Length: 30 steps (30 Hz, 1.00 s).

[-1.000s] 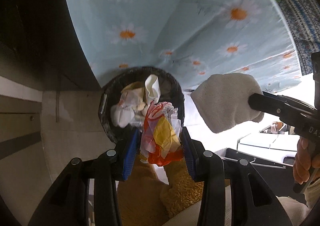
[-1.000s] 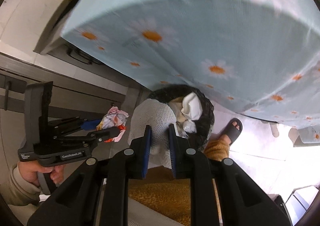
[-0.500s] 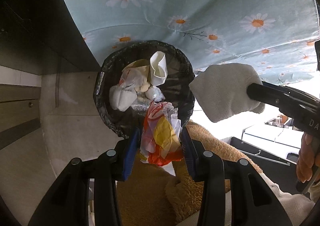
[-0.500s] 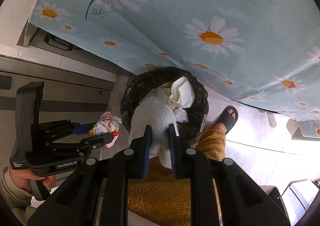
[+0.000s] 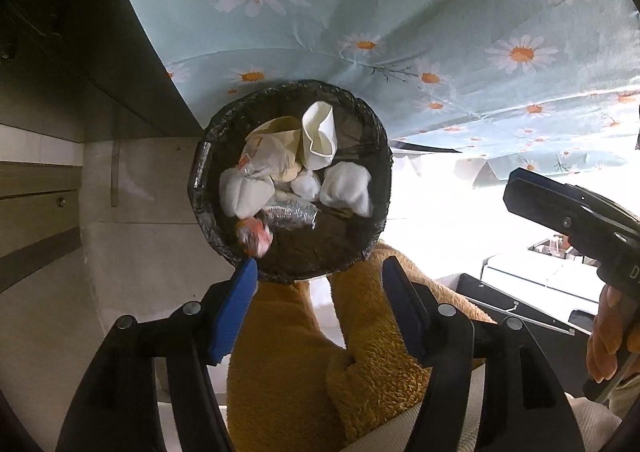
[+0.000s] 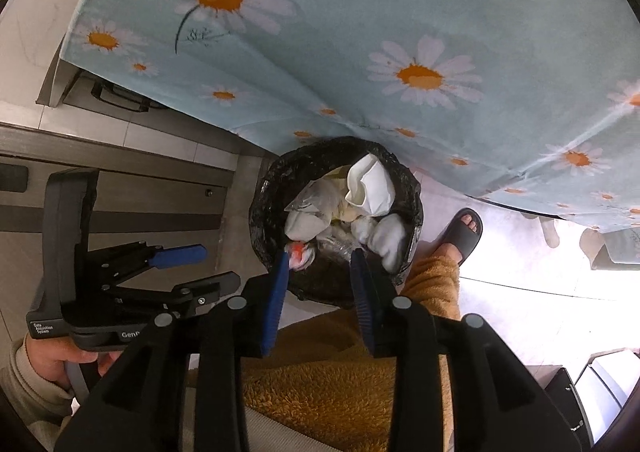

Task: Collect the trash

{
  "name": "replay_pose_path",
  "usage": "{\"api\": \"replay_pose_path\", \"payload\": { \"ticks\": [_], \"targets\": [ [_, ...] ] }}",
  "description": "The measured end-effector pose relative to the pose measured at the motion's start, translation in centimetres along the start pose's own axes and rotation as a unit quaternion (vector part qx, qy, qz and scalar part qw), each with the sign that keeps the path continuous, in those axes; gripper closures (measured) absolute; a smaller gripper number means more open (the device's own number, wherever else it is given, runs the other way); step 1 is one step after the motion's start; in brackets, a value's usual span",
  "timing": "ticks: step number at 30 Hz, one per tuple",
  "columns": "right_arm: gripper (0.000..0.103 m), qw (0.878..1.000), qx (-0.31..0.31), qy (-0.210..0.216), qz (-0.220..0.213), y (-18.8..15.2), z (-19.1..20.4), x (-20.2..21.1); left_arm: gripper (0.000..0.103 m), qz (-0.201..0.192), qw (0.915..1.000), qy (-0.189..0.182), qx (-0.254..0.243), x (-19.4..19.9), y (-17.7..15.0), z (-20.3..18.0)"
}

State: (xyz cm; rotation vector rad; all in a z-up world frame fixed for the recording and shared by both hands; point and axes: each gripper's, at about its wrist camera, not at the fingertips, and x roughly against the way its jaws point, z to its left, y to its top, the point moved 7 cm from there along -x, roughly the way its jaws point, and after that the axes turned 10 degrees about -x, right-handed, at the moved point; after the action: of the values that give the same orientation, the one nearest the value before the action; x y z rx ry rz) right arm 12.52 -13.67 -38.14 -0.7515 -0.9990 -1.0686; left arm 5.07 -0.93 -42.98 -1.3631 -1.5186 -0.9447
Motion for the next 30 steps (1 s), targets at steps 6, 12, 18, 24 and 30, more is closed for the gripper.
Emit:
{"api": "replay_pose_path", "payload": {
  "ticks": [6,12,18,24,30],
  "targets": [
    [0.070,1.000,-0.004,-0.002,-0.019,0.0,0.1,1.8,0.040,-0.015,0.9998,-0.005,-0.008,1.7,0.2,-0.4],
    [0.068,0.999,-0.019,-0.008,-0.044,-0.2,0.8,4.4,0.040,-0.026,0.9983,-0.005,-0.053,4.8,0.5,-2.2],
    [0.063,0.996,-0.024,0.001,-0.082,0.1,2.3,8.5,0.040,-0.067,0.9954,0.001,-0.068,9.9,2.0,-3.1],
    [0.048,0.993,-0.018,0.013,-0.120,0.8,3.7,13.3,0.040,-0.116,0.9890,0.001,-0.091,15.1,3.5,-5.0],
    [0.044,0.985,-0.003,0.028,-0.168,1.2,4.4,18.3,0.040,-0.144,0.9842,0.011,-0.103,17.8,4.3,-7.0]
  ]
}}
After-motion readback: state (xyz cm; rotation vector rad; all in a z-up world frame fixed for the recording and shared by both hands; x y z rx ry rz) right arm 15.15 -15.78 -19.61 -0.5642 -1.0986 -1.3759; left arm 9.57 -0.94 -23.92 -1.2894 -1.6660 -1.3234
